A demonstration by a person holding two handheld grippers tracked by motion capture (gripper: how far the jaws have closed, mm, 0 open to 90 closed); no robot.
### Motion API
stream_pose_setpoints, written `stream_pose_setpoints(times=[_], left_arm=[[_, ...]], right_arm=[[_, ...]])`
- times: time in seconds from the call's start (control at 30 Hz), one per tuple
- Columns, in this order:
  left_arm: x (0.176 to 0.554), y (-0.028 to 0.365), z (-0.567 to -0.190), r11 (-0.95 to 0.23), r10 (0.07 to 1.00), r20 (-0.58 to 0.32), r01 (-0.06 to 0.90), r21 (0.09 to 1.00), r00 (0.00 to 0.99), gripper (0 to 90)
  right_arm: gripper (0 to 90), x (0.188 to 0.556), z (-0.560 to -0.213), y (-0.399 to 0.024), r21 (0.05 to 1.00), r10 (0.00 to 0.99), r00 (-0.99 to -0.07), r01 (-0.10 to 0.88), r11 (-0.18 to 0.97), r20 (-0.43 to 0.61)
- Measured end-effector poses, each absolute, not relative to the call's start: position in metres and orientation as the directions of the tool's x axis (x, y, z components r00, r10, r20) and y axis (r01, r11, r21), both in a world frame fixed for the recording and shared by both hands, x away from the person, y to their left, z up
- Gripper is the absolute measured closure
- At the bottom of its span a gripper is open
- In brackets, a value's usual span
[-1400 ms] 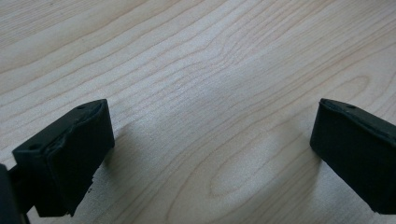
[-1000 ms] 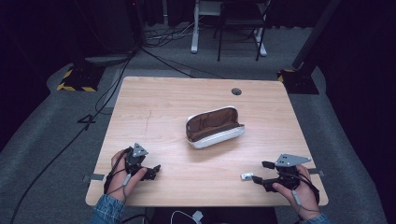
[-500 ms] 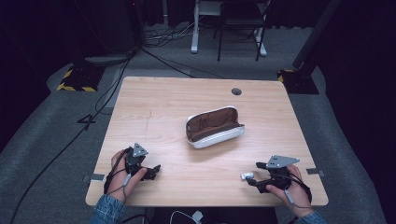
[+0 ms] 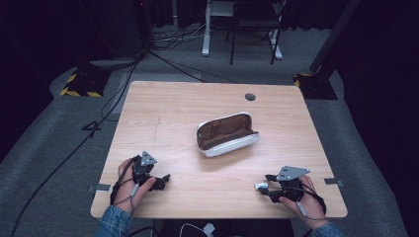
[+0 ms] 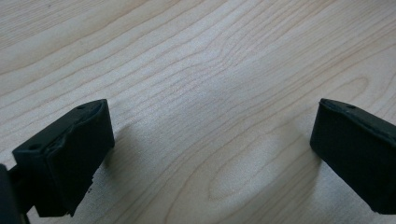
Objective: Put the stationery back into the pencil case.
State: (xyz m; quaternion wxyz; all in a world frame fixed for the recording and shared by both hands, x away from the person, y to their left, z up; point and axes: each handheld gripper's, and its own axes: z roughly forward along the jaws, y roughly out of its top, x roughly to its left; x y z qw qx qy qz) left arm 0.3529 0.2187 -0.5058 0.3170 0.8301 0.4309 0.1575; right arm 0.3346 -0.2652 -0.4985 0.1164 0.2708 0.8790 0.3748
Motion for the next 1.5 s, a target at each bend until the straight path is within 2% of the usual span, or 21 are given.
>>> stream_pose_setpoints(times=[0.17, 0.37, 0.4, 0.87, 1.5], left_arm=[[0.353, 0.219, -0.506, -0.427, 0.815, -0.013, 0.616, 0.662, 0.579, 0.2], [0.352, 0.218, -0.506, -0.426, 0.815, -0.015, 0.617, 0.661, 0.579, 0.2], [0.352, 0.218, -0.506, -0.426, 0.815, -0.015, 0.617, 0.661, 0.579, 0.2], [0.352, 0.218, -0.506, -0.427, 0.815, -0.015, 0.617, 0.661, 0.580, 0.2], [0.351, 0.218, -0.506, -0.420, 0.817, -0.023, 0.623, 0.659, 0.576, 0.2]], right_arm=[[50.8, 0.335, -0.498, -0.262, 0.725, 0.538, -0.843, 0.367, 0.582, -0.005], [72.6, 0.333, -0.495, -0.259, 0.712, 0.500, -0.866, 0.351, 0.608, -0.001], [73.6, 0.333, -0.494, -0.259, 0.707, 0.496, -0.868, 0.349, 0.616, -0.003], [73.9, 0.330, -0.483, -0.261, 0.727, 0.510, -0.860, 0.349, 0.591, -0.001], [73.8, 0.336, -0.448, -0.269, 0.788, 0.565, -0.825, 0.353, 0.504, 0.007]])
